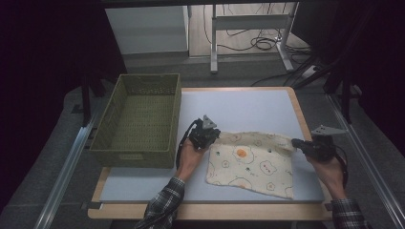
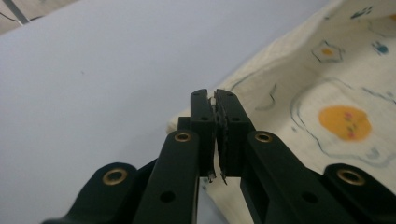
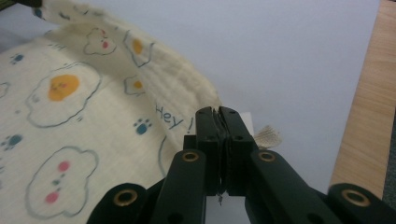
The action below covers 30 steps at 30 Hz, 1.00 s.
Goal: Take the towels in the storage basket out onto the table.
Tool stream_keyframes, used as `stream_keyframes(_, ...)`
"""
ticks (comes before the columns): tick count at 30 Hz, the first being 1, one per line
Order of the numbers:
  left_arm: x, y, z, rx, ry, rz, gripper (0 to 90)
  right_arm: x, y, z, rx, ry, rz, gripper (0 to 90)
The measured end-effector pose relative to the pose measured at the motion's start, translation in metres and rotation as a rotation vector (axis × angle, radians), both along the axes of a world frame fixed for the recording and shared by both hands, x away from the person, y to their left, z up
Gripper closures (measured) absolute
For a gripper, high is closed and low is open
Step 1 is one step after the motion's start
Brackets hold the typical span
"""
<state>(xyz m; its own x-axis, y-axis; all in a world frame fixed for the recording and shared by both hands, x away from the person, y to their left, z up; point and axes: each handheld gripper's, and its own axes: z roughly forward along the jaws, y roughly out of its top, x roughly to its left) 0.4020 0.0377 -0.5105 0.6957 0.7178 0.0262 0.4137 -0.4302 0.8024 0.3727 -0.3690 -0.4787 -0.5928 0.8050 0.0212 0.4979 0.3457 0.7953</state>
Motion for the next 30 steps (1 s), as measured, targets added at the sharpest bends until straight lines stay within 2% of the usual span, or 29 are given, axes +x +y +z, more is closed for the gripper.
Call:
stream_keyframes(5, -0.019, 0.005, -0.002, -0.026, -0.004, -0.023, 86.6, -0.024, -0.001, 0.001, 0.006, -0.011, 0.026, 87.7)
stream_keyframes(8, -0.031, 0.006, -0.003, -0.027, -0.008, -0.043, 86.6, -0.038, -0.001, -0.001, 0.006, -0.005, 0.039, 87.7)
stream_keyframes(10, -0.039, 0.008, -0.003, -0.046, -0.007, -0.055, 86.6, -0.046, 0.0, -0.002, -0.002, -0.001, 0.048, 87.7)
stream_keyframes(17, -0.062, 0.016, -0.005, -0.064, -0.008, -0.077, 86.5, -0.071, 0.001, -0.007, -0.007, 0.009, 0.077, 87.6)
stream_keyframes(22, -0.08, 0.024, -0.003, -0.095, -0.02, -0.085, 86.5, -0.087, 0.003, -0.011, -0.015, 0.015, 0.095, 87.5)
stream_keyframes(25, -0.088, 0.028, -0.004, -0.101, -0.016, -0.089, 86.4, -0.094, 0.006, -0.014, -0.021, 0.018, 0.108, 87.3)
stream_keyframes(30, -0.101, 0.031, -0.006, -0.082, -0.014, -0.105, 86.2, -0.104, 0.011, -0.018, -0.037, 0.031, 0.133, 87.2)
